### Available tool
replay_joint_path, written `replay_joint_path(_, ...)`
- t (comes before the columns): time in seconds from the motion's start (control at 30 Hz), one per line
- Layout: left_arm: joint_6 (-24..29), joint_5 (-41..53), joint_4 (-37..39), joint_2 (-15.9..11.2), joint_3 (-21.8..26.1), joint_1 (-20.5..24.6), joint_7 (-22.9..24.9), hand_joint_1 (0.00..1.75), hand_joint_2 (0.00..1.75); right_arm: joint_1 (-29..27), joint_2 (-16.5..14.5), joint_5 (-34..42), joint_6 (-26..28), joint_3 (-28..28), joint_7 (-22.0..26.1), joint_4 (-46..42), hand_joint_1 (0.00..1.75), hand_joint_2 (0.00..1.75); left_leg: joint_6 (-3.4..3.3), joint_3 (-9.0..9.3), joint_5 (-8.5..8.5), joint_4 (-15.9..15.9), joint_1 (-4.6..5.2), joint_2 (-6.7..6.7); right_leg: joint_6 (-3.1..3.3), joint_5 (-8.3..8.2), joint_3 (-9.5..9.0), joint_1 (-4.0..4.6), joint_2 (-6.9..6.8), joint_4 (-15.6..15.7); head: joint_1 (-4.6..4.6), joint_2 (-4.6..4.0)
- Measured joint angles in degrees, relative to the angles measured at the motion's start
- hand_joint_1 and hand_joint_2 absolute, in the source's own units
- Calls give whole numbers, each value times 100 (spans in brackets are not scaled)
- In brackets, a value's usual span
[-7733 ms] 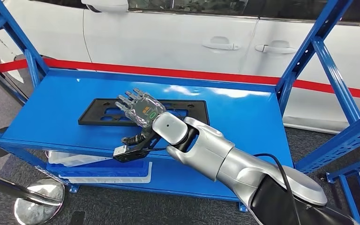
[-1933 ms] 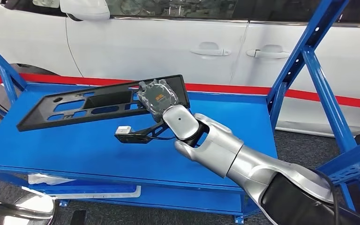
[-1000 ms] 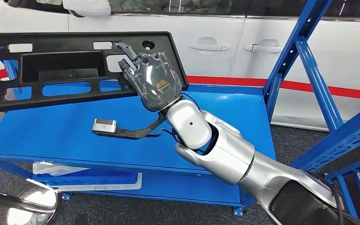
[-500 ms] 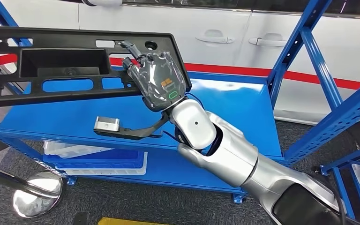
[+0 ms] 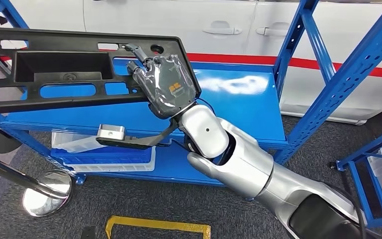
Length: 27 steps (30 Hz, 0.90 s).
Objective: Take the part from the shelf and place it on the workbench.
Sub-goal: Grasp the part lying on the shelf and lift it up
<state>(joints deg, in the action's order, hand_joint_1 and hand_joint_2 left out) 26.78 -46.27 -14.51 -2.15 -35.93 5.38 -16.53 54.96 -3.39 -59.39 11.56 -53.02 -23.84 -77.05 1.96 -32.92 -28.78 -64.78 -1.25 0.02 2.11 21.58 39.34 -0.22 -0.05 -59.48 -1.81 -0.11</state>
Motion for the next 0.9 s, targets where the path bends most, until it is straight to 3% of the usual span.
replay_joint_path(0.07, 0, 1, 0, -1, -2, 24, 7, 0, 175, 2, -4, -5, 19, 1, 17, -16, 175, 175, -78, 372, -131, 591, 29, -17, -62, -114, 60, 9, -10, 10, 3, 0)
replay_joint_path(0.13, -1, 1, 1, -2, -9, 26, 24, 0, 175, -3, -3, -20, 73, 2, 40, -22, 175, 175, -175, 368, -101, 727, 43, -28, -129, -237, 73, 14, -16, 67, 1, 0)
replay_joint_path(0.17, -1, 1, 1, -2, -12, 22, 34, 0, 175, -9, -1, -30, 116, 2, 50, -22, 175, 175, -217, 332, -43, 752, 36, -14, -158, -223, 96, 9, -10, 59, -6, 0)
replay_joint_path(0.2, -1, -1, 2, -2, -15, 16, 45, 0, 175, -15, 4, -45, 156, 2, 56, -22, 175, 175, -268, 291, 26, 761, 27, 2, -182, -99, 137, 8, -3, -15, 1, 0)
replay_joint_path(0.23, 0, -2, 2, -1, -16, 11, 51, 0, 175, -21, 8, -62, 186, 2, 59, -22, 175, 175, -318, 232, 100, 775, 17, 18, -202, 144, 201, 4, 3, -201, 14, 0)
replay_joint_path(0.3, 2, -3, 2, -3, -17, 8, 55, 0, 175, -29, 13, -92, 209, 2, 60, -21, 175, 175, -380, 70, 244, 770, 27, 32, -224, 784, 354, -15, 4, -887, 38, 0)
replay_joint_path(0.33, 3, -3, 2, -5, -17, 8, 56, 0, 175, -37, 15, -102, 213, 2, 59, -20, 175, 175, -387, -26, 317, 764, 34, 33, -234, 979, 401, -22, 4, -1253, 44, 0)
replay_joint_path(0.37, 4, -3, 2, -8, -17, 7, 60, 0, 175, -46, 18, -105, 214, 2, 59, -20, 175, 175, -384, -124, 387, 754, 39, 33, -240, 1024, 392, -25, 4, -1513, 44, 0)
replay_joint_path(0.4, 5, -3, 2, -9, -18, 6, 64, 0, 175, -54, 20, -107, 216, 2, 60, -20, 175, 175, -377, -222, 449, 740, 42, 33, -240, 934, 307, -27, 4, -1604, 44, 0)
replay_joint_path(0.47, 2, 1, 2, -10, -19, 4, 98, 0, 175, -59, 22, -108, 218, 2, 60, -20, 175, 175, -347, -403, 561, 692, 43, 32, -212, 650, -149, -27, 5, -1221, 45, 0)
replay_joint_path(0.53, 2, 10, 2, -13, -20, 4, 163, 0, 175, -56, 16, -109, 216, 2, 60, -26, 175, 175, -293, -532, 647, 630, 55, 29, -168, 691, -749, -3, 9, -434, 41, 0)
replay_joint_path(0.57, 11, 14, 2, -24, -20, 4, 201, 0, 175, -53, 13, -109, 212, 3, 62, -29, 175, 175, -259, -561, 690, 616, 57, 29, -151, 772, -929, 13, 12, -151, 39, 0)
replay_joint_path(0.6, 24, 12, 2, -39, -21, 5, 238, 0, 175, -50, 9, -109, 207, 3, 64, -33, 175, 175, -222, -578, 742, 621, 59, 29, -140, 831, -1003, 32, 14, 0, 42, 0)
replay_joint_path(0.67, 49, 0, 6, -90, -22, -3, 299, 0, 175, -47, 8, -109, 192, 4, 67, -32, 175, 175, -145, -601, 806, 645, 42, 28, -92, 745, -936, 24, 3, 52, 53, 0)
replay_joint_path(0.7, 57, -6, 9, -114, -23, -7, 322, 0, 175, -47, 8, -109, 186, 4, 64, -31, 175, 175, -108, -648, 718, 593, 33, 25, -59, 678, -885, 13, -8, 65, 53, 0)
replay_joint_path(0.73, 64, -14, 11, -142, -23, -12, 342, 0, 175, -47, 7, -109, 183, 4, 60, -29, 175, 175, -74, -716, 520, 448, 23, 24, -19, 600, -818, -2, -19, 82, 47, 0)
replay_joint_path(0.8, 96, -41, 14, -200, -24, -12, 383, 0, 175, -46, 7, -109, 181, 4, 50, -28, 175, 175, -23, -901, -62, -156, 12, 24, 31, 455, -654, -4, -26, 78, 36, 0)
replay_joint_path(0.83, 118, -68, 15, -232, -24, -10, 407, 0, 175, -47, 7, -109, 180, 4, 44, -28, 175, 175, -5, -973, -270, -525, 10, 25, 44, 385, -555, 0, -25, 68, 34, 0)
replay_joint_path(0.87, 140, -95, 15, -265, -24, -10, 432, 0, 175, -49, 7, -109, 179, 4, 40, -28, 175, 175, 7, -1003, -339, -828, 10, 25, 46, 314, -447, 4, -25, 55, 34, 0)
replay_joint_path(0.9, 158, -122, 15, -295, -24, -8, 456, 0, 175, -52, 7, -109, 178, 4, 37, -28, 175, 175, 13, -960, -271, -989, 10, 25, 42, 241, -336, 7, -24, 40, 33, 0)
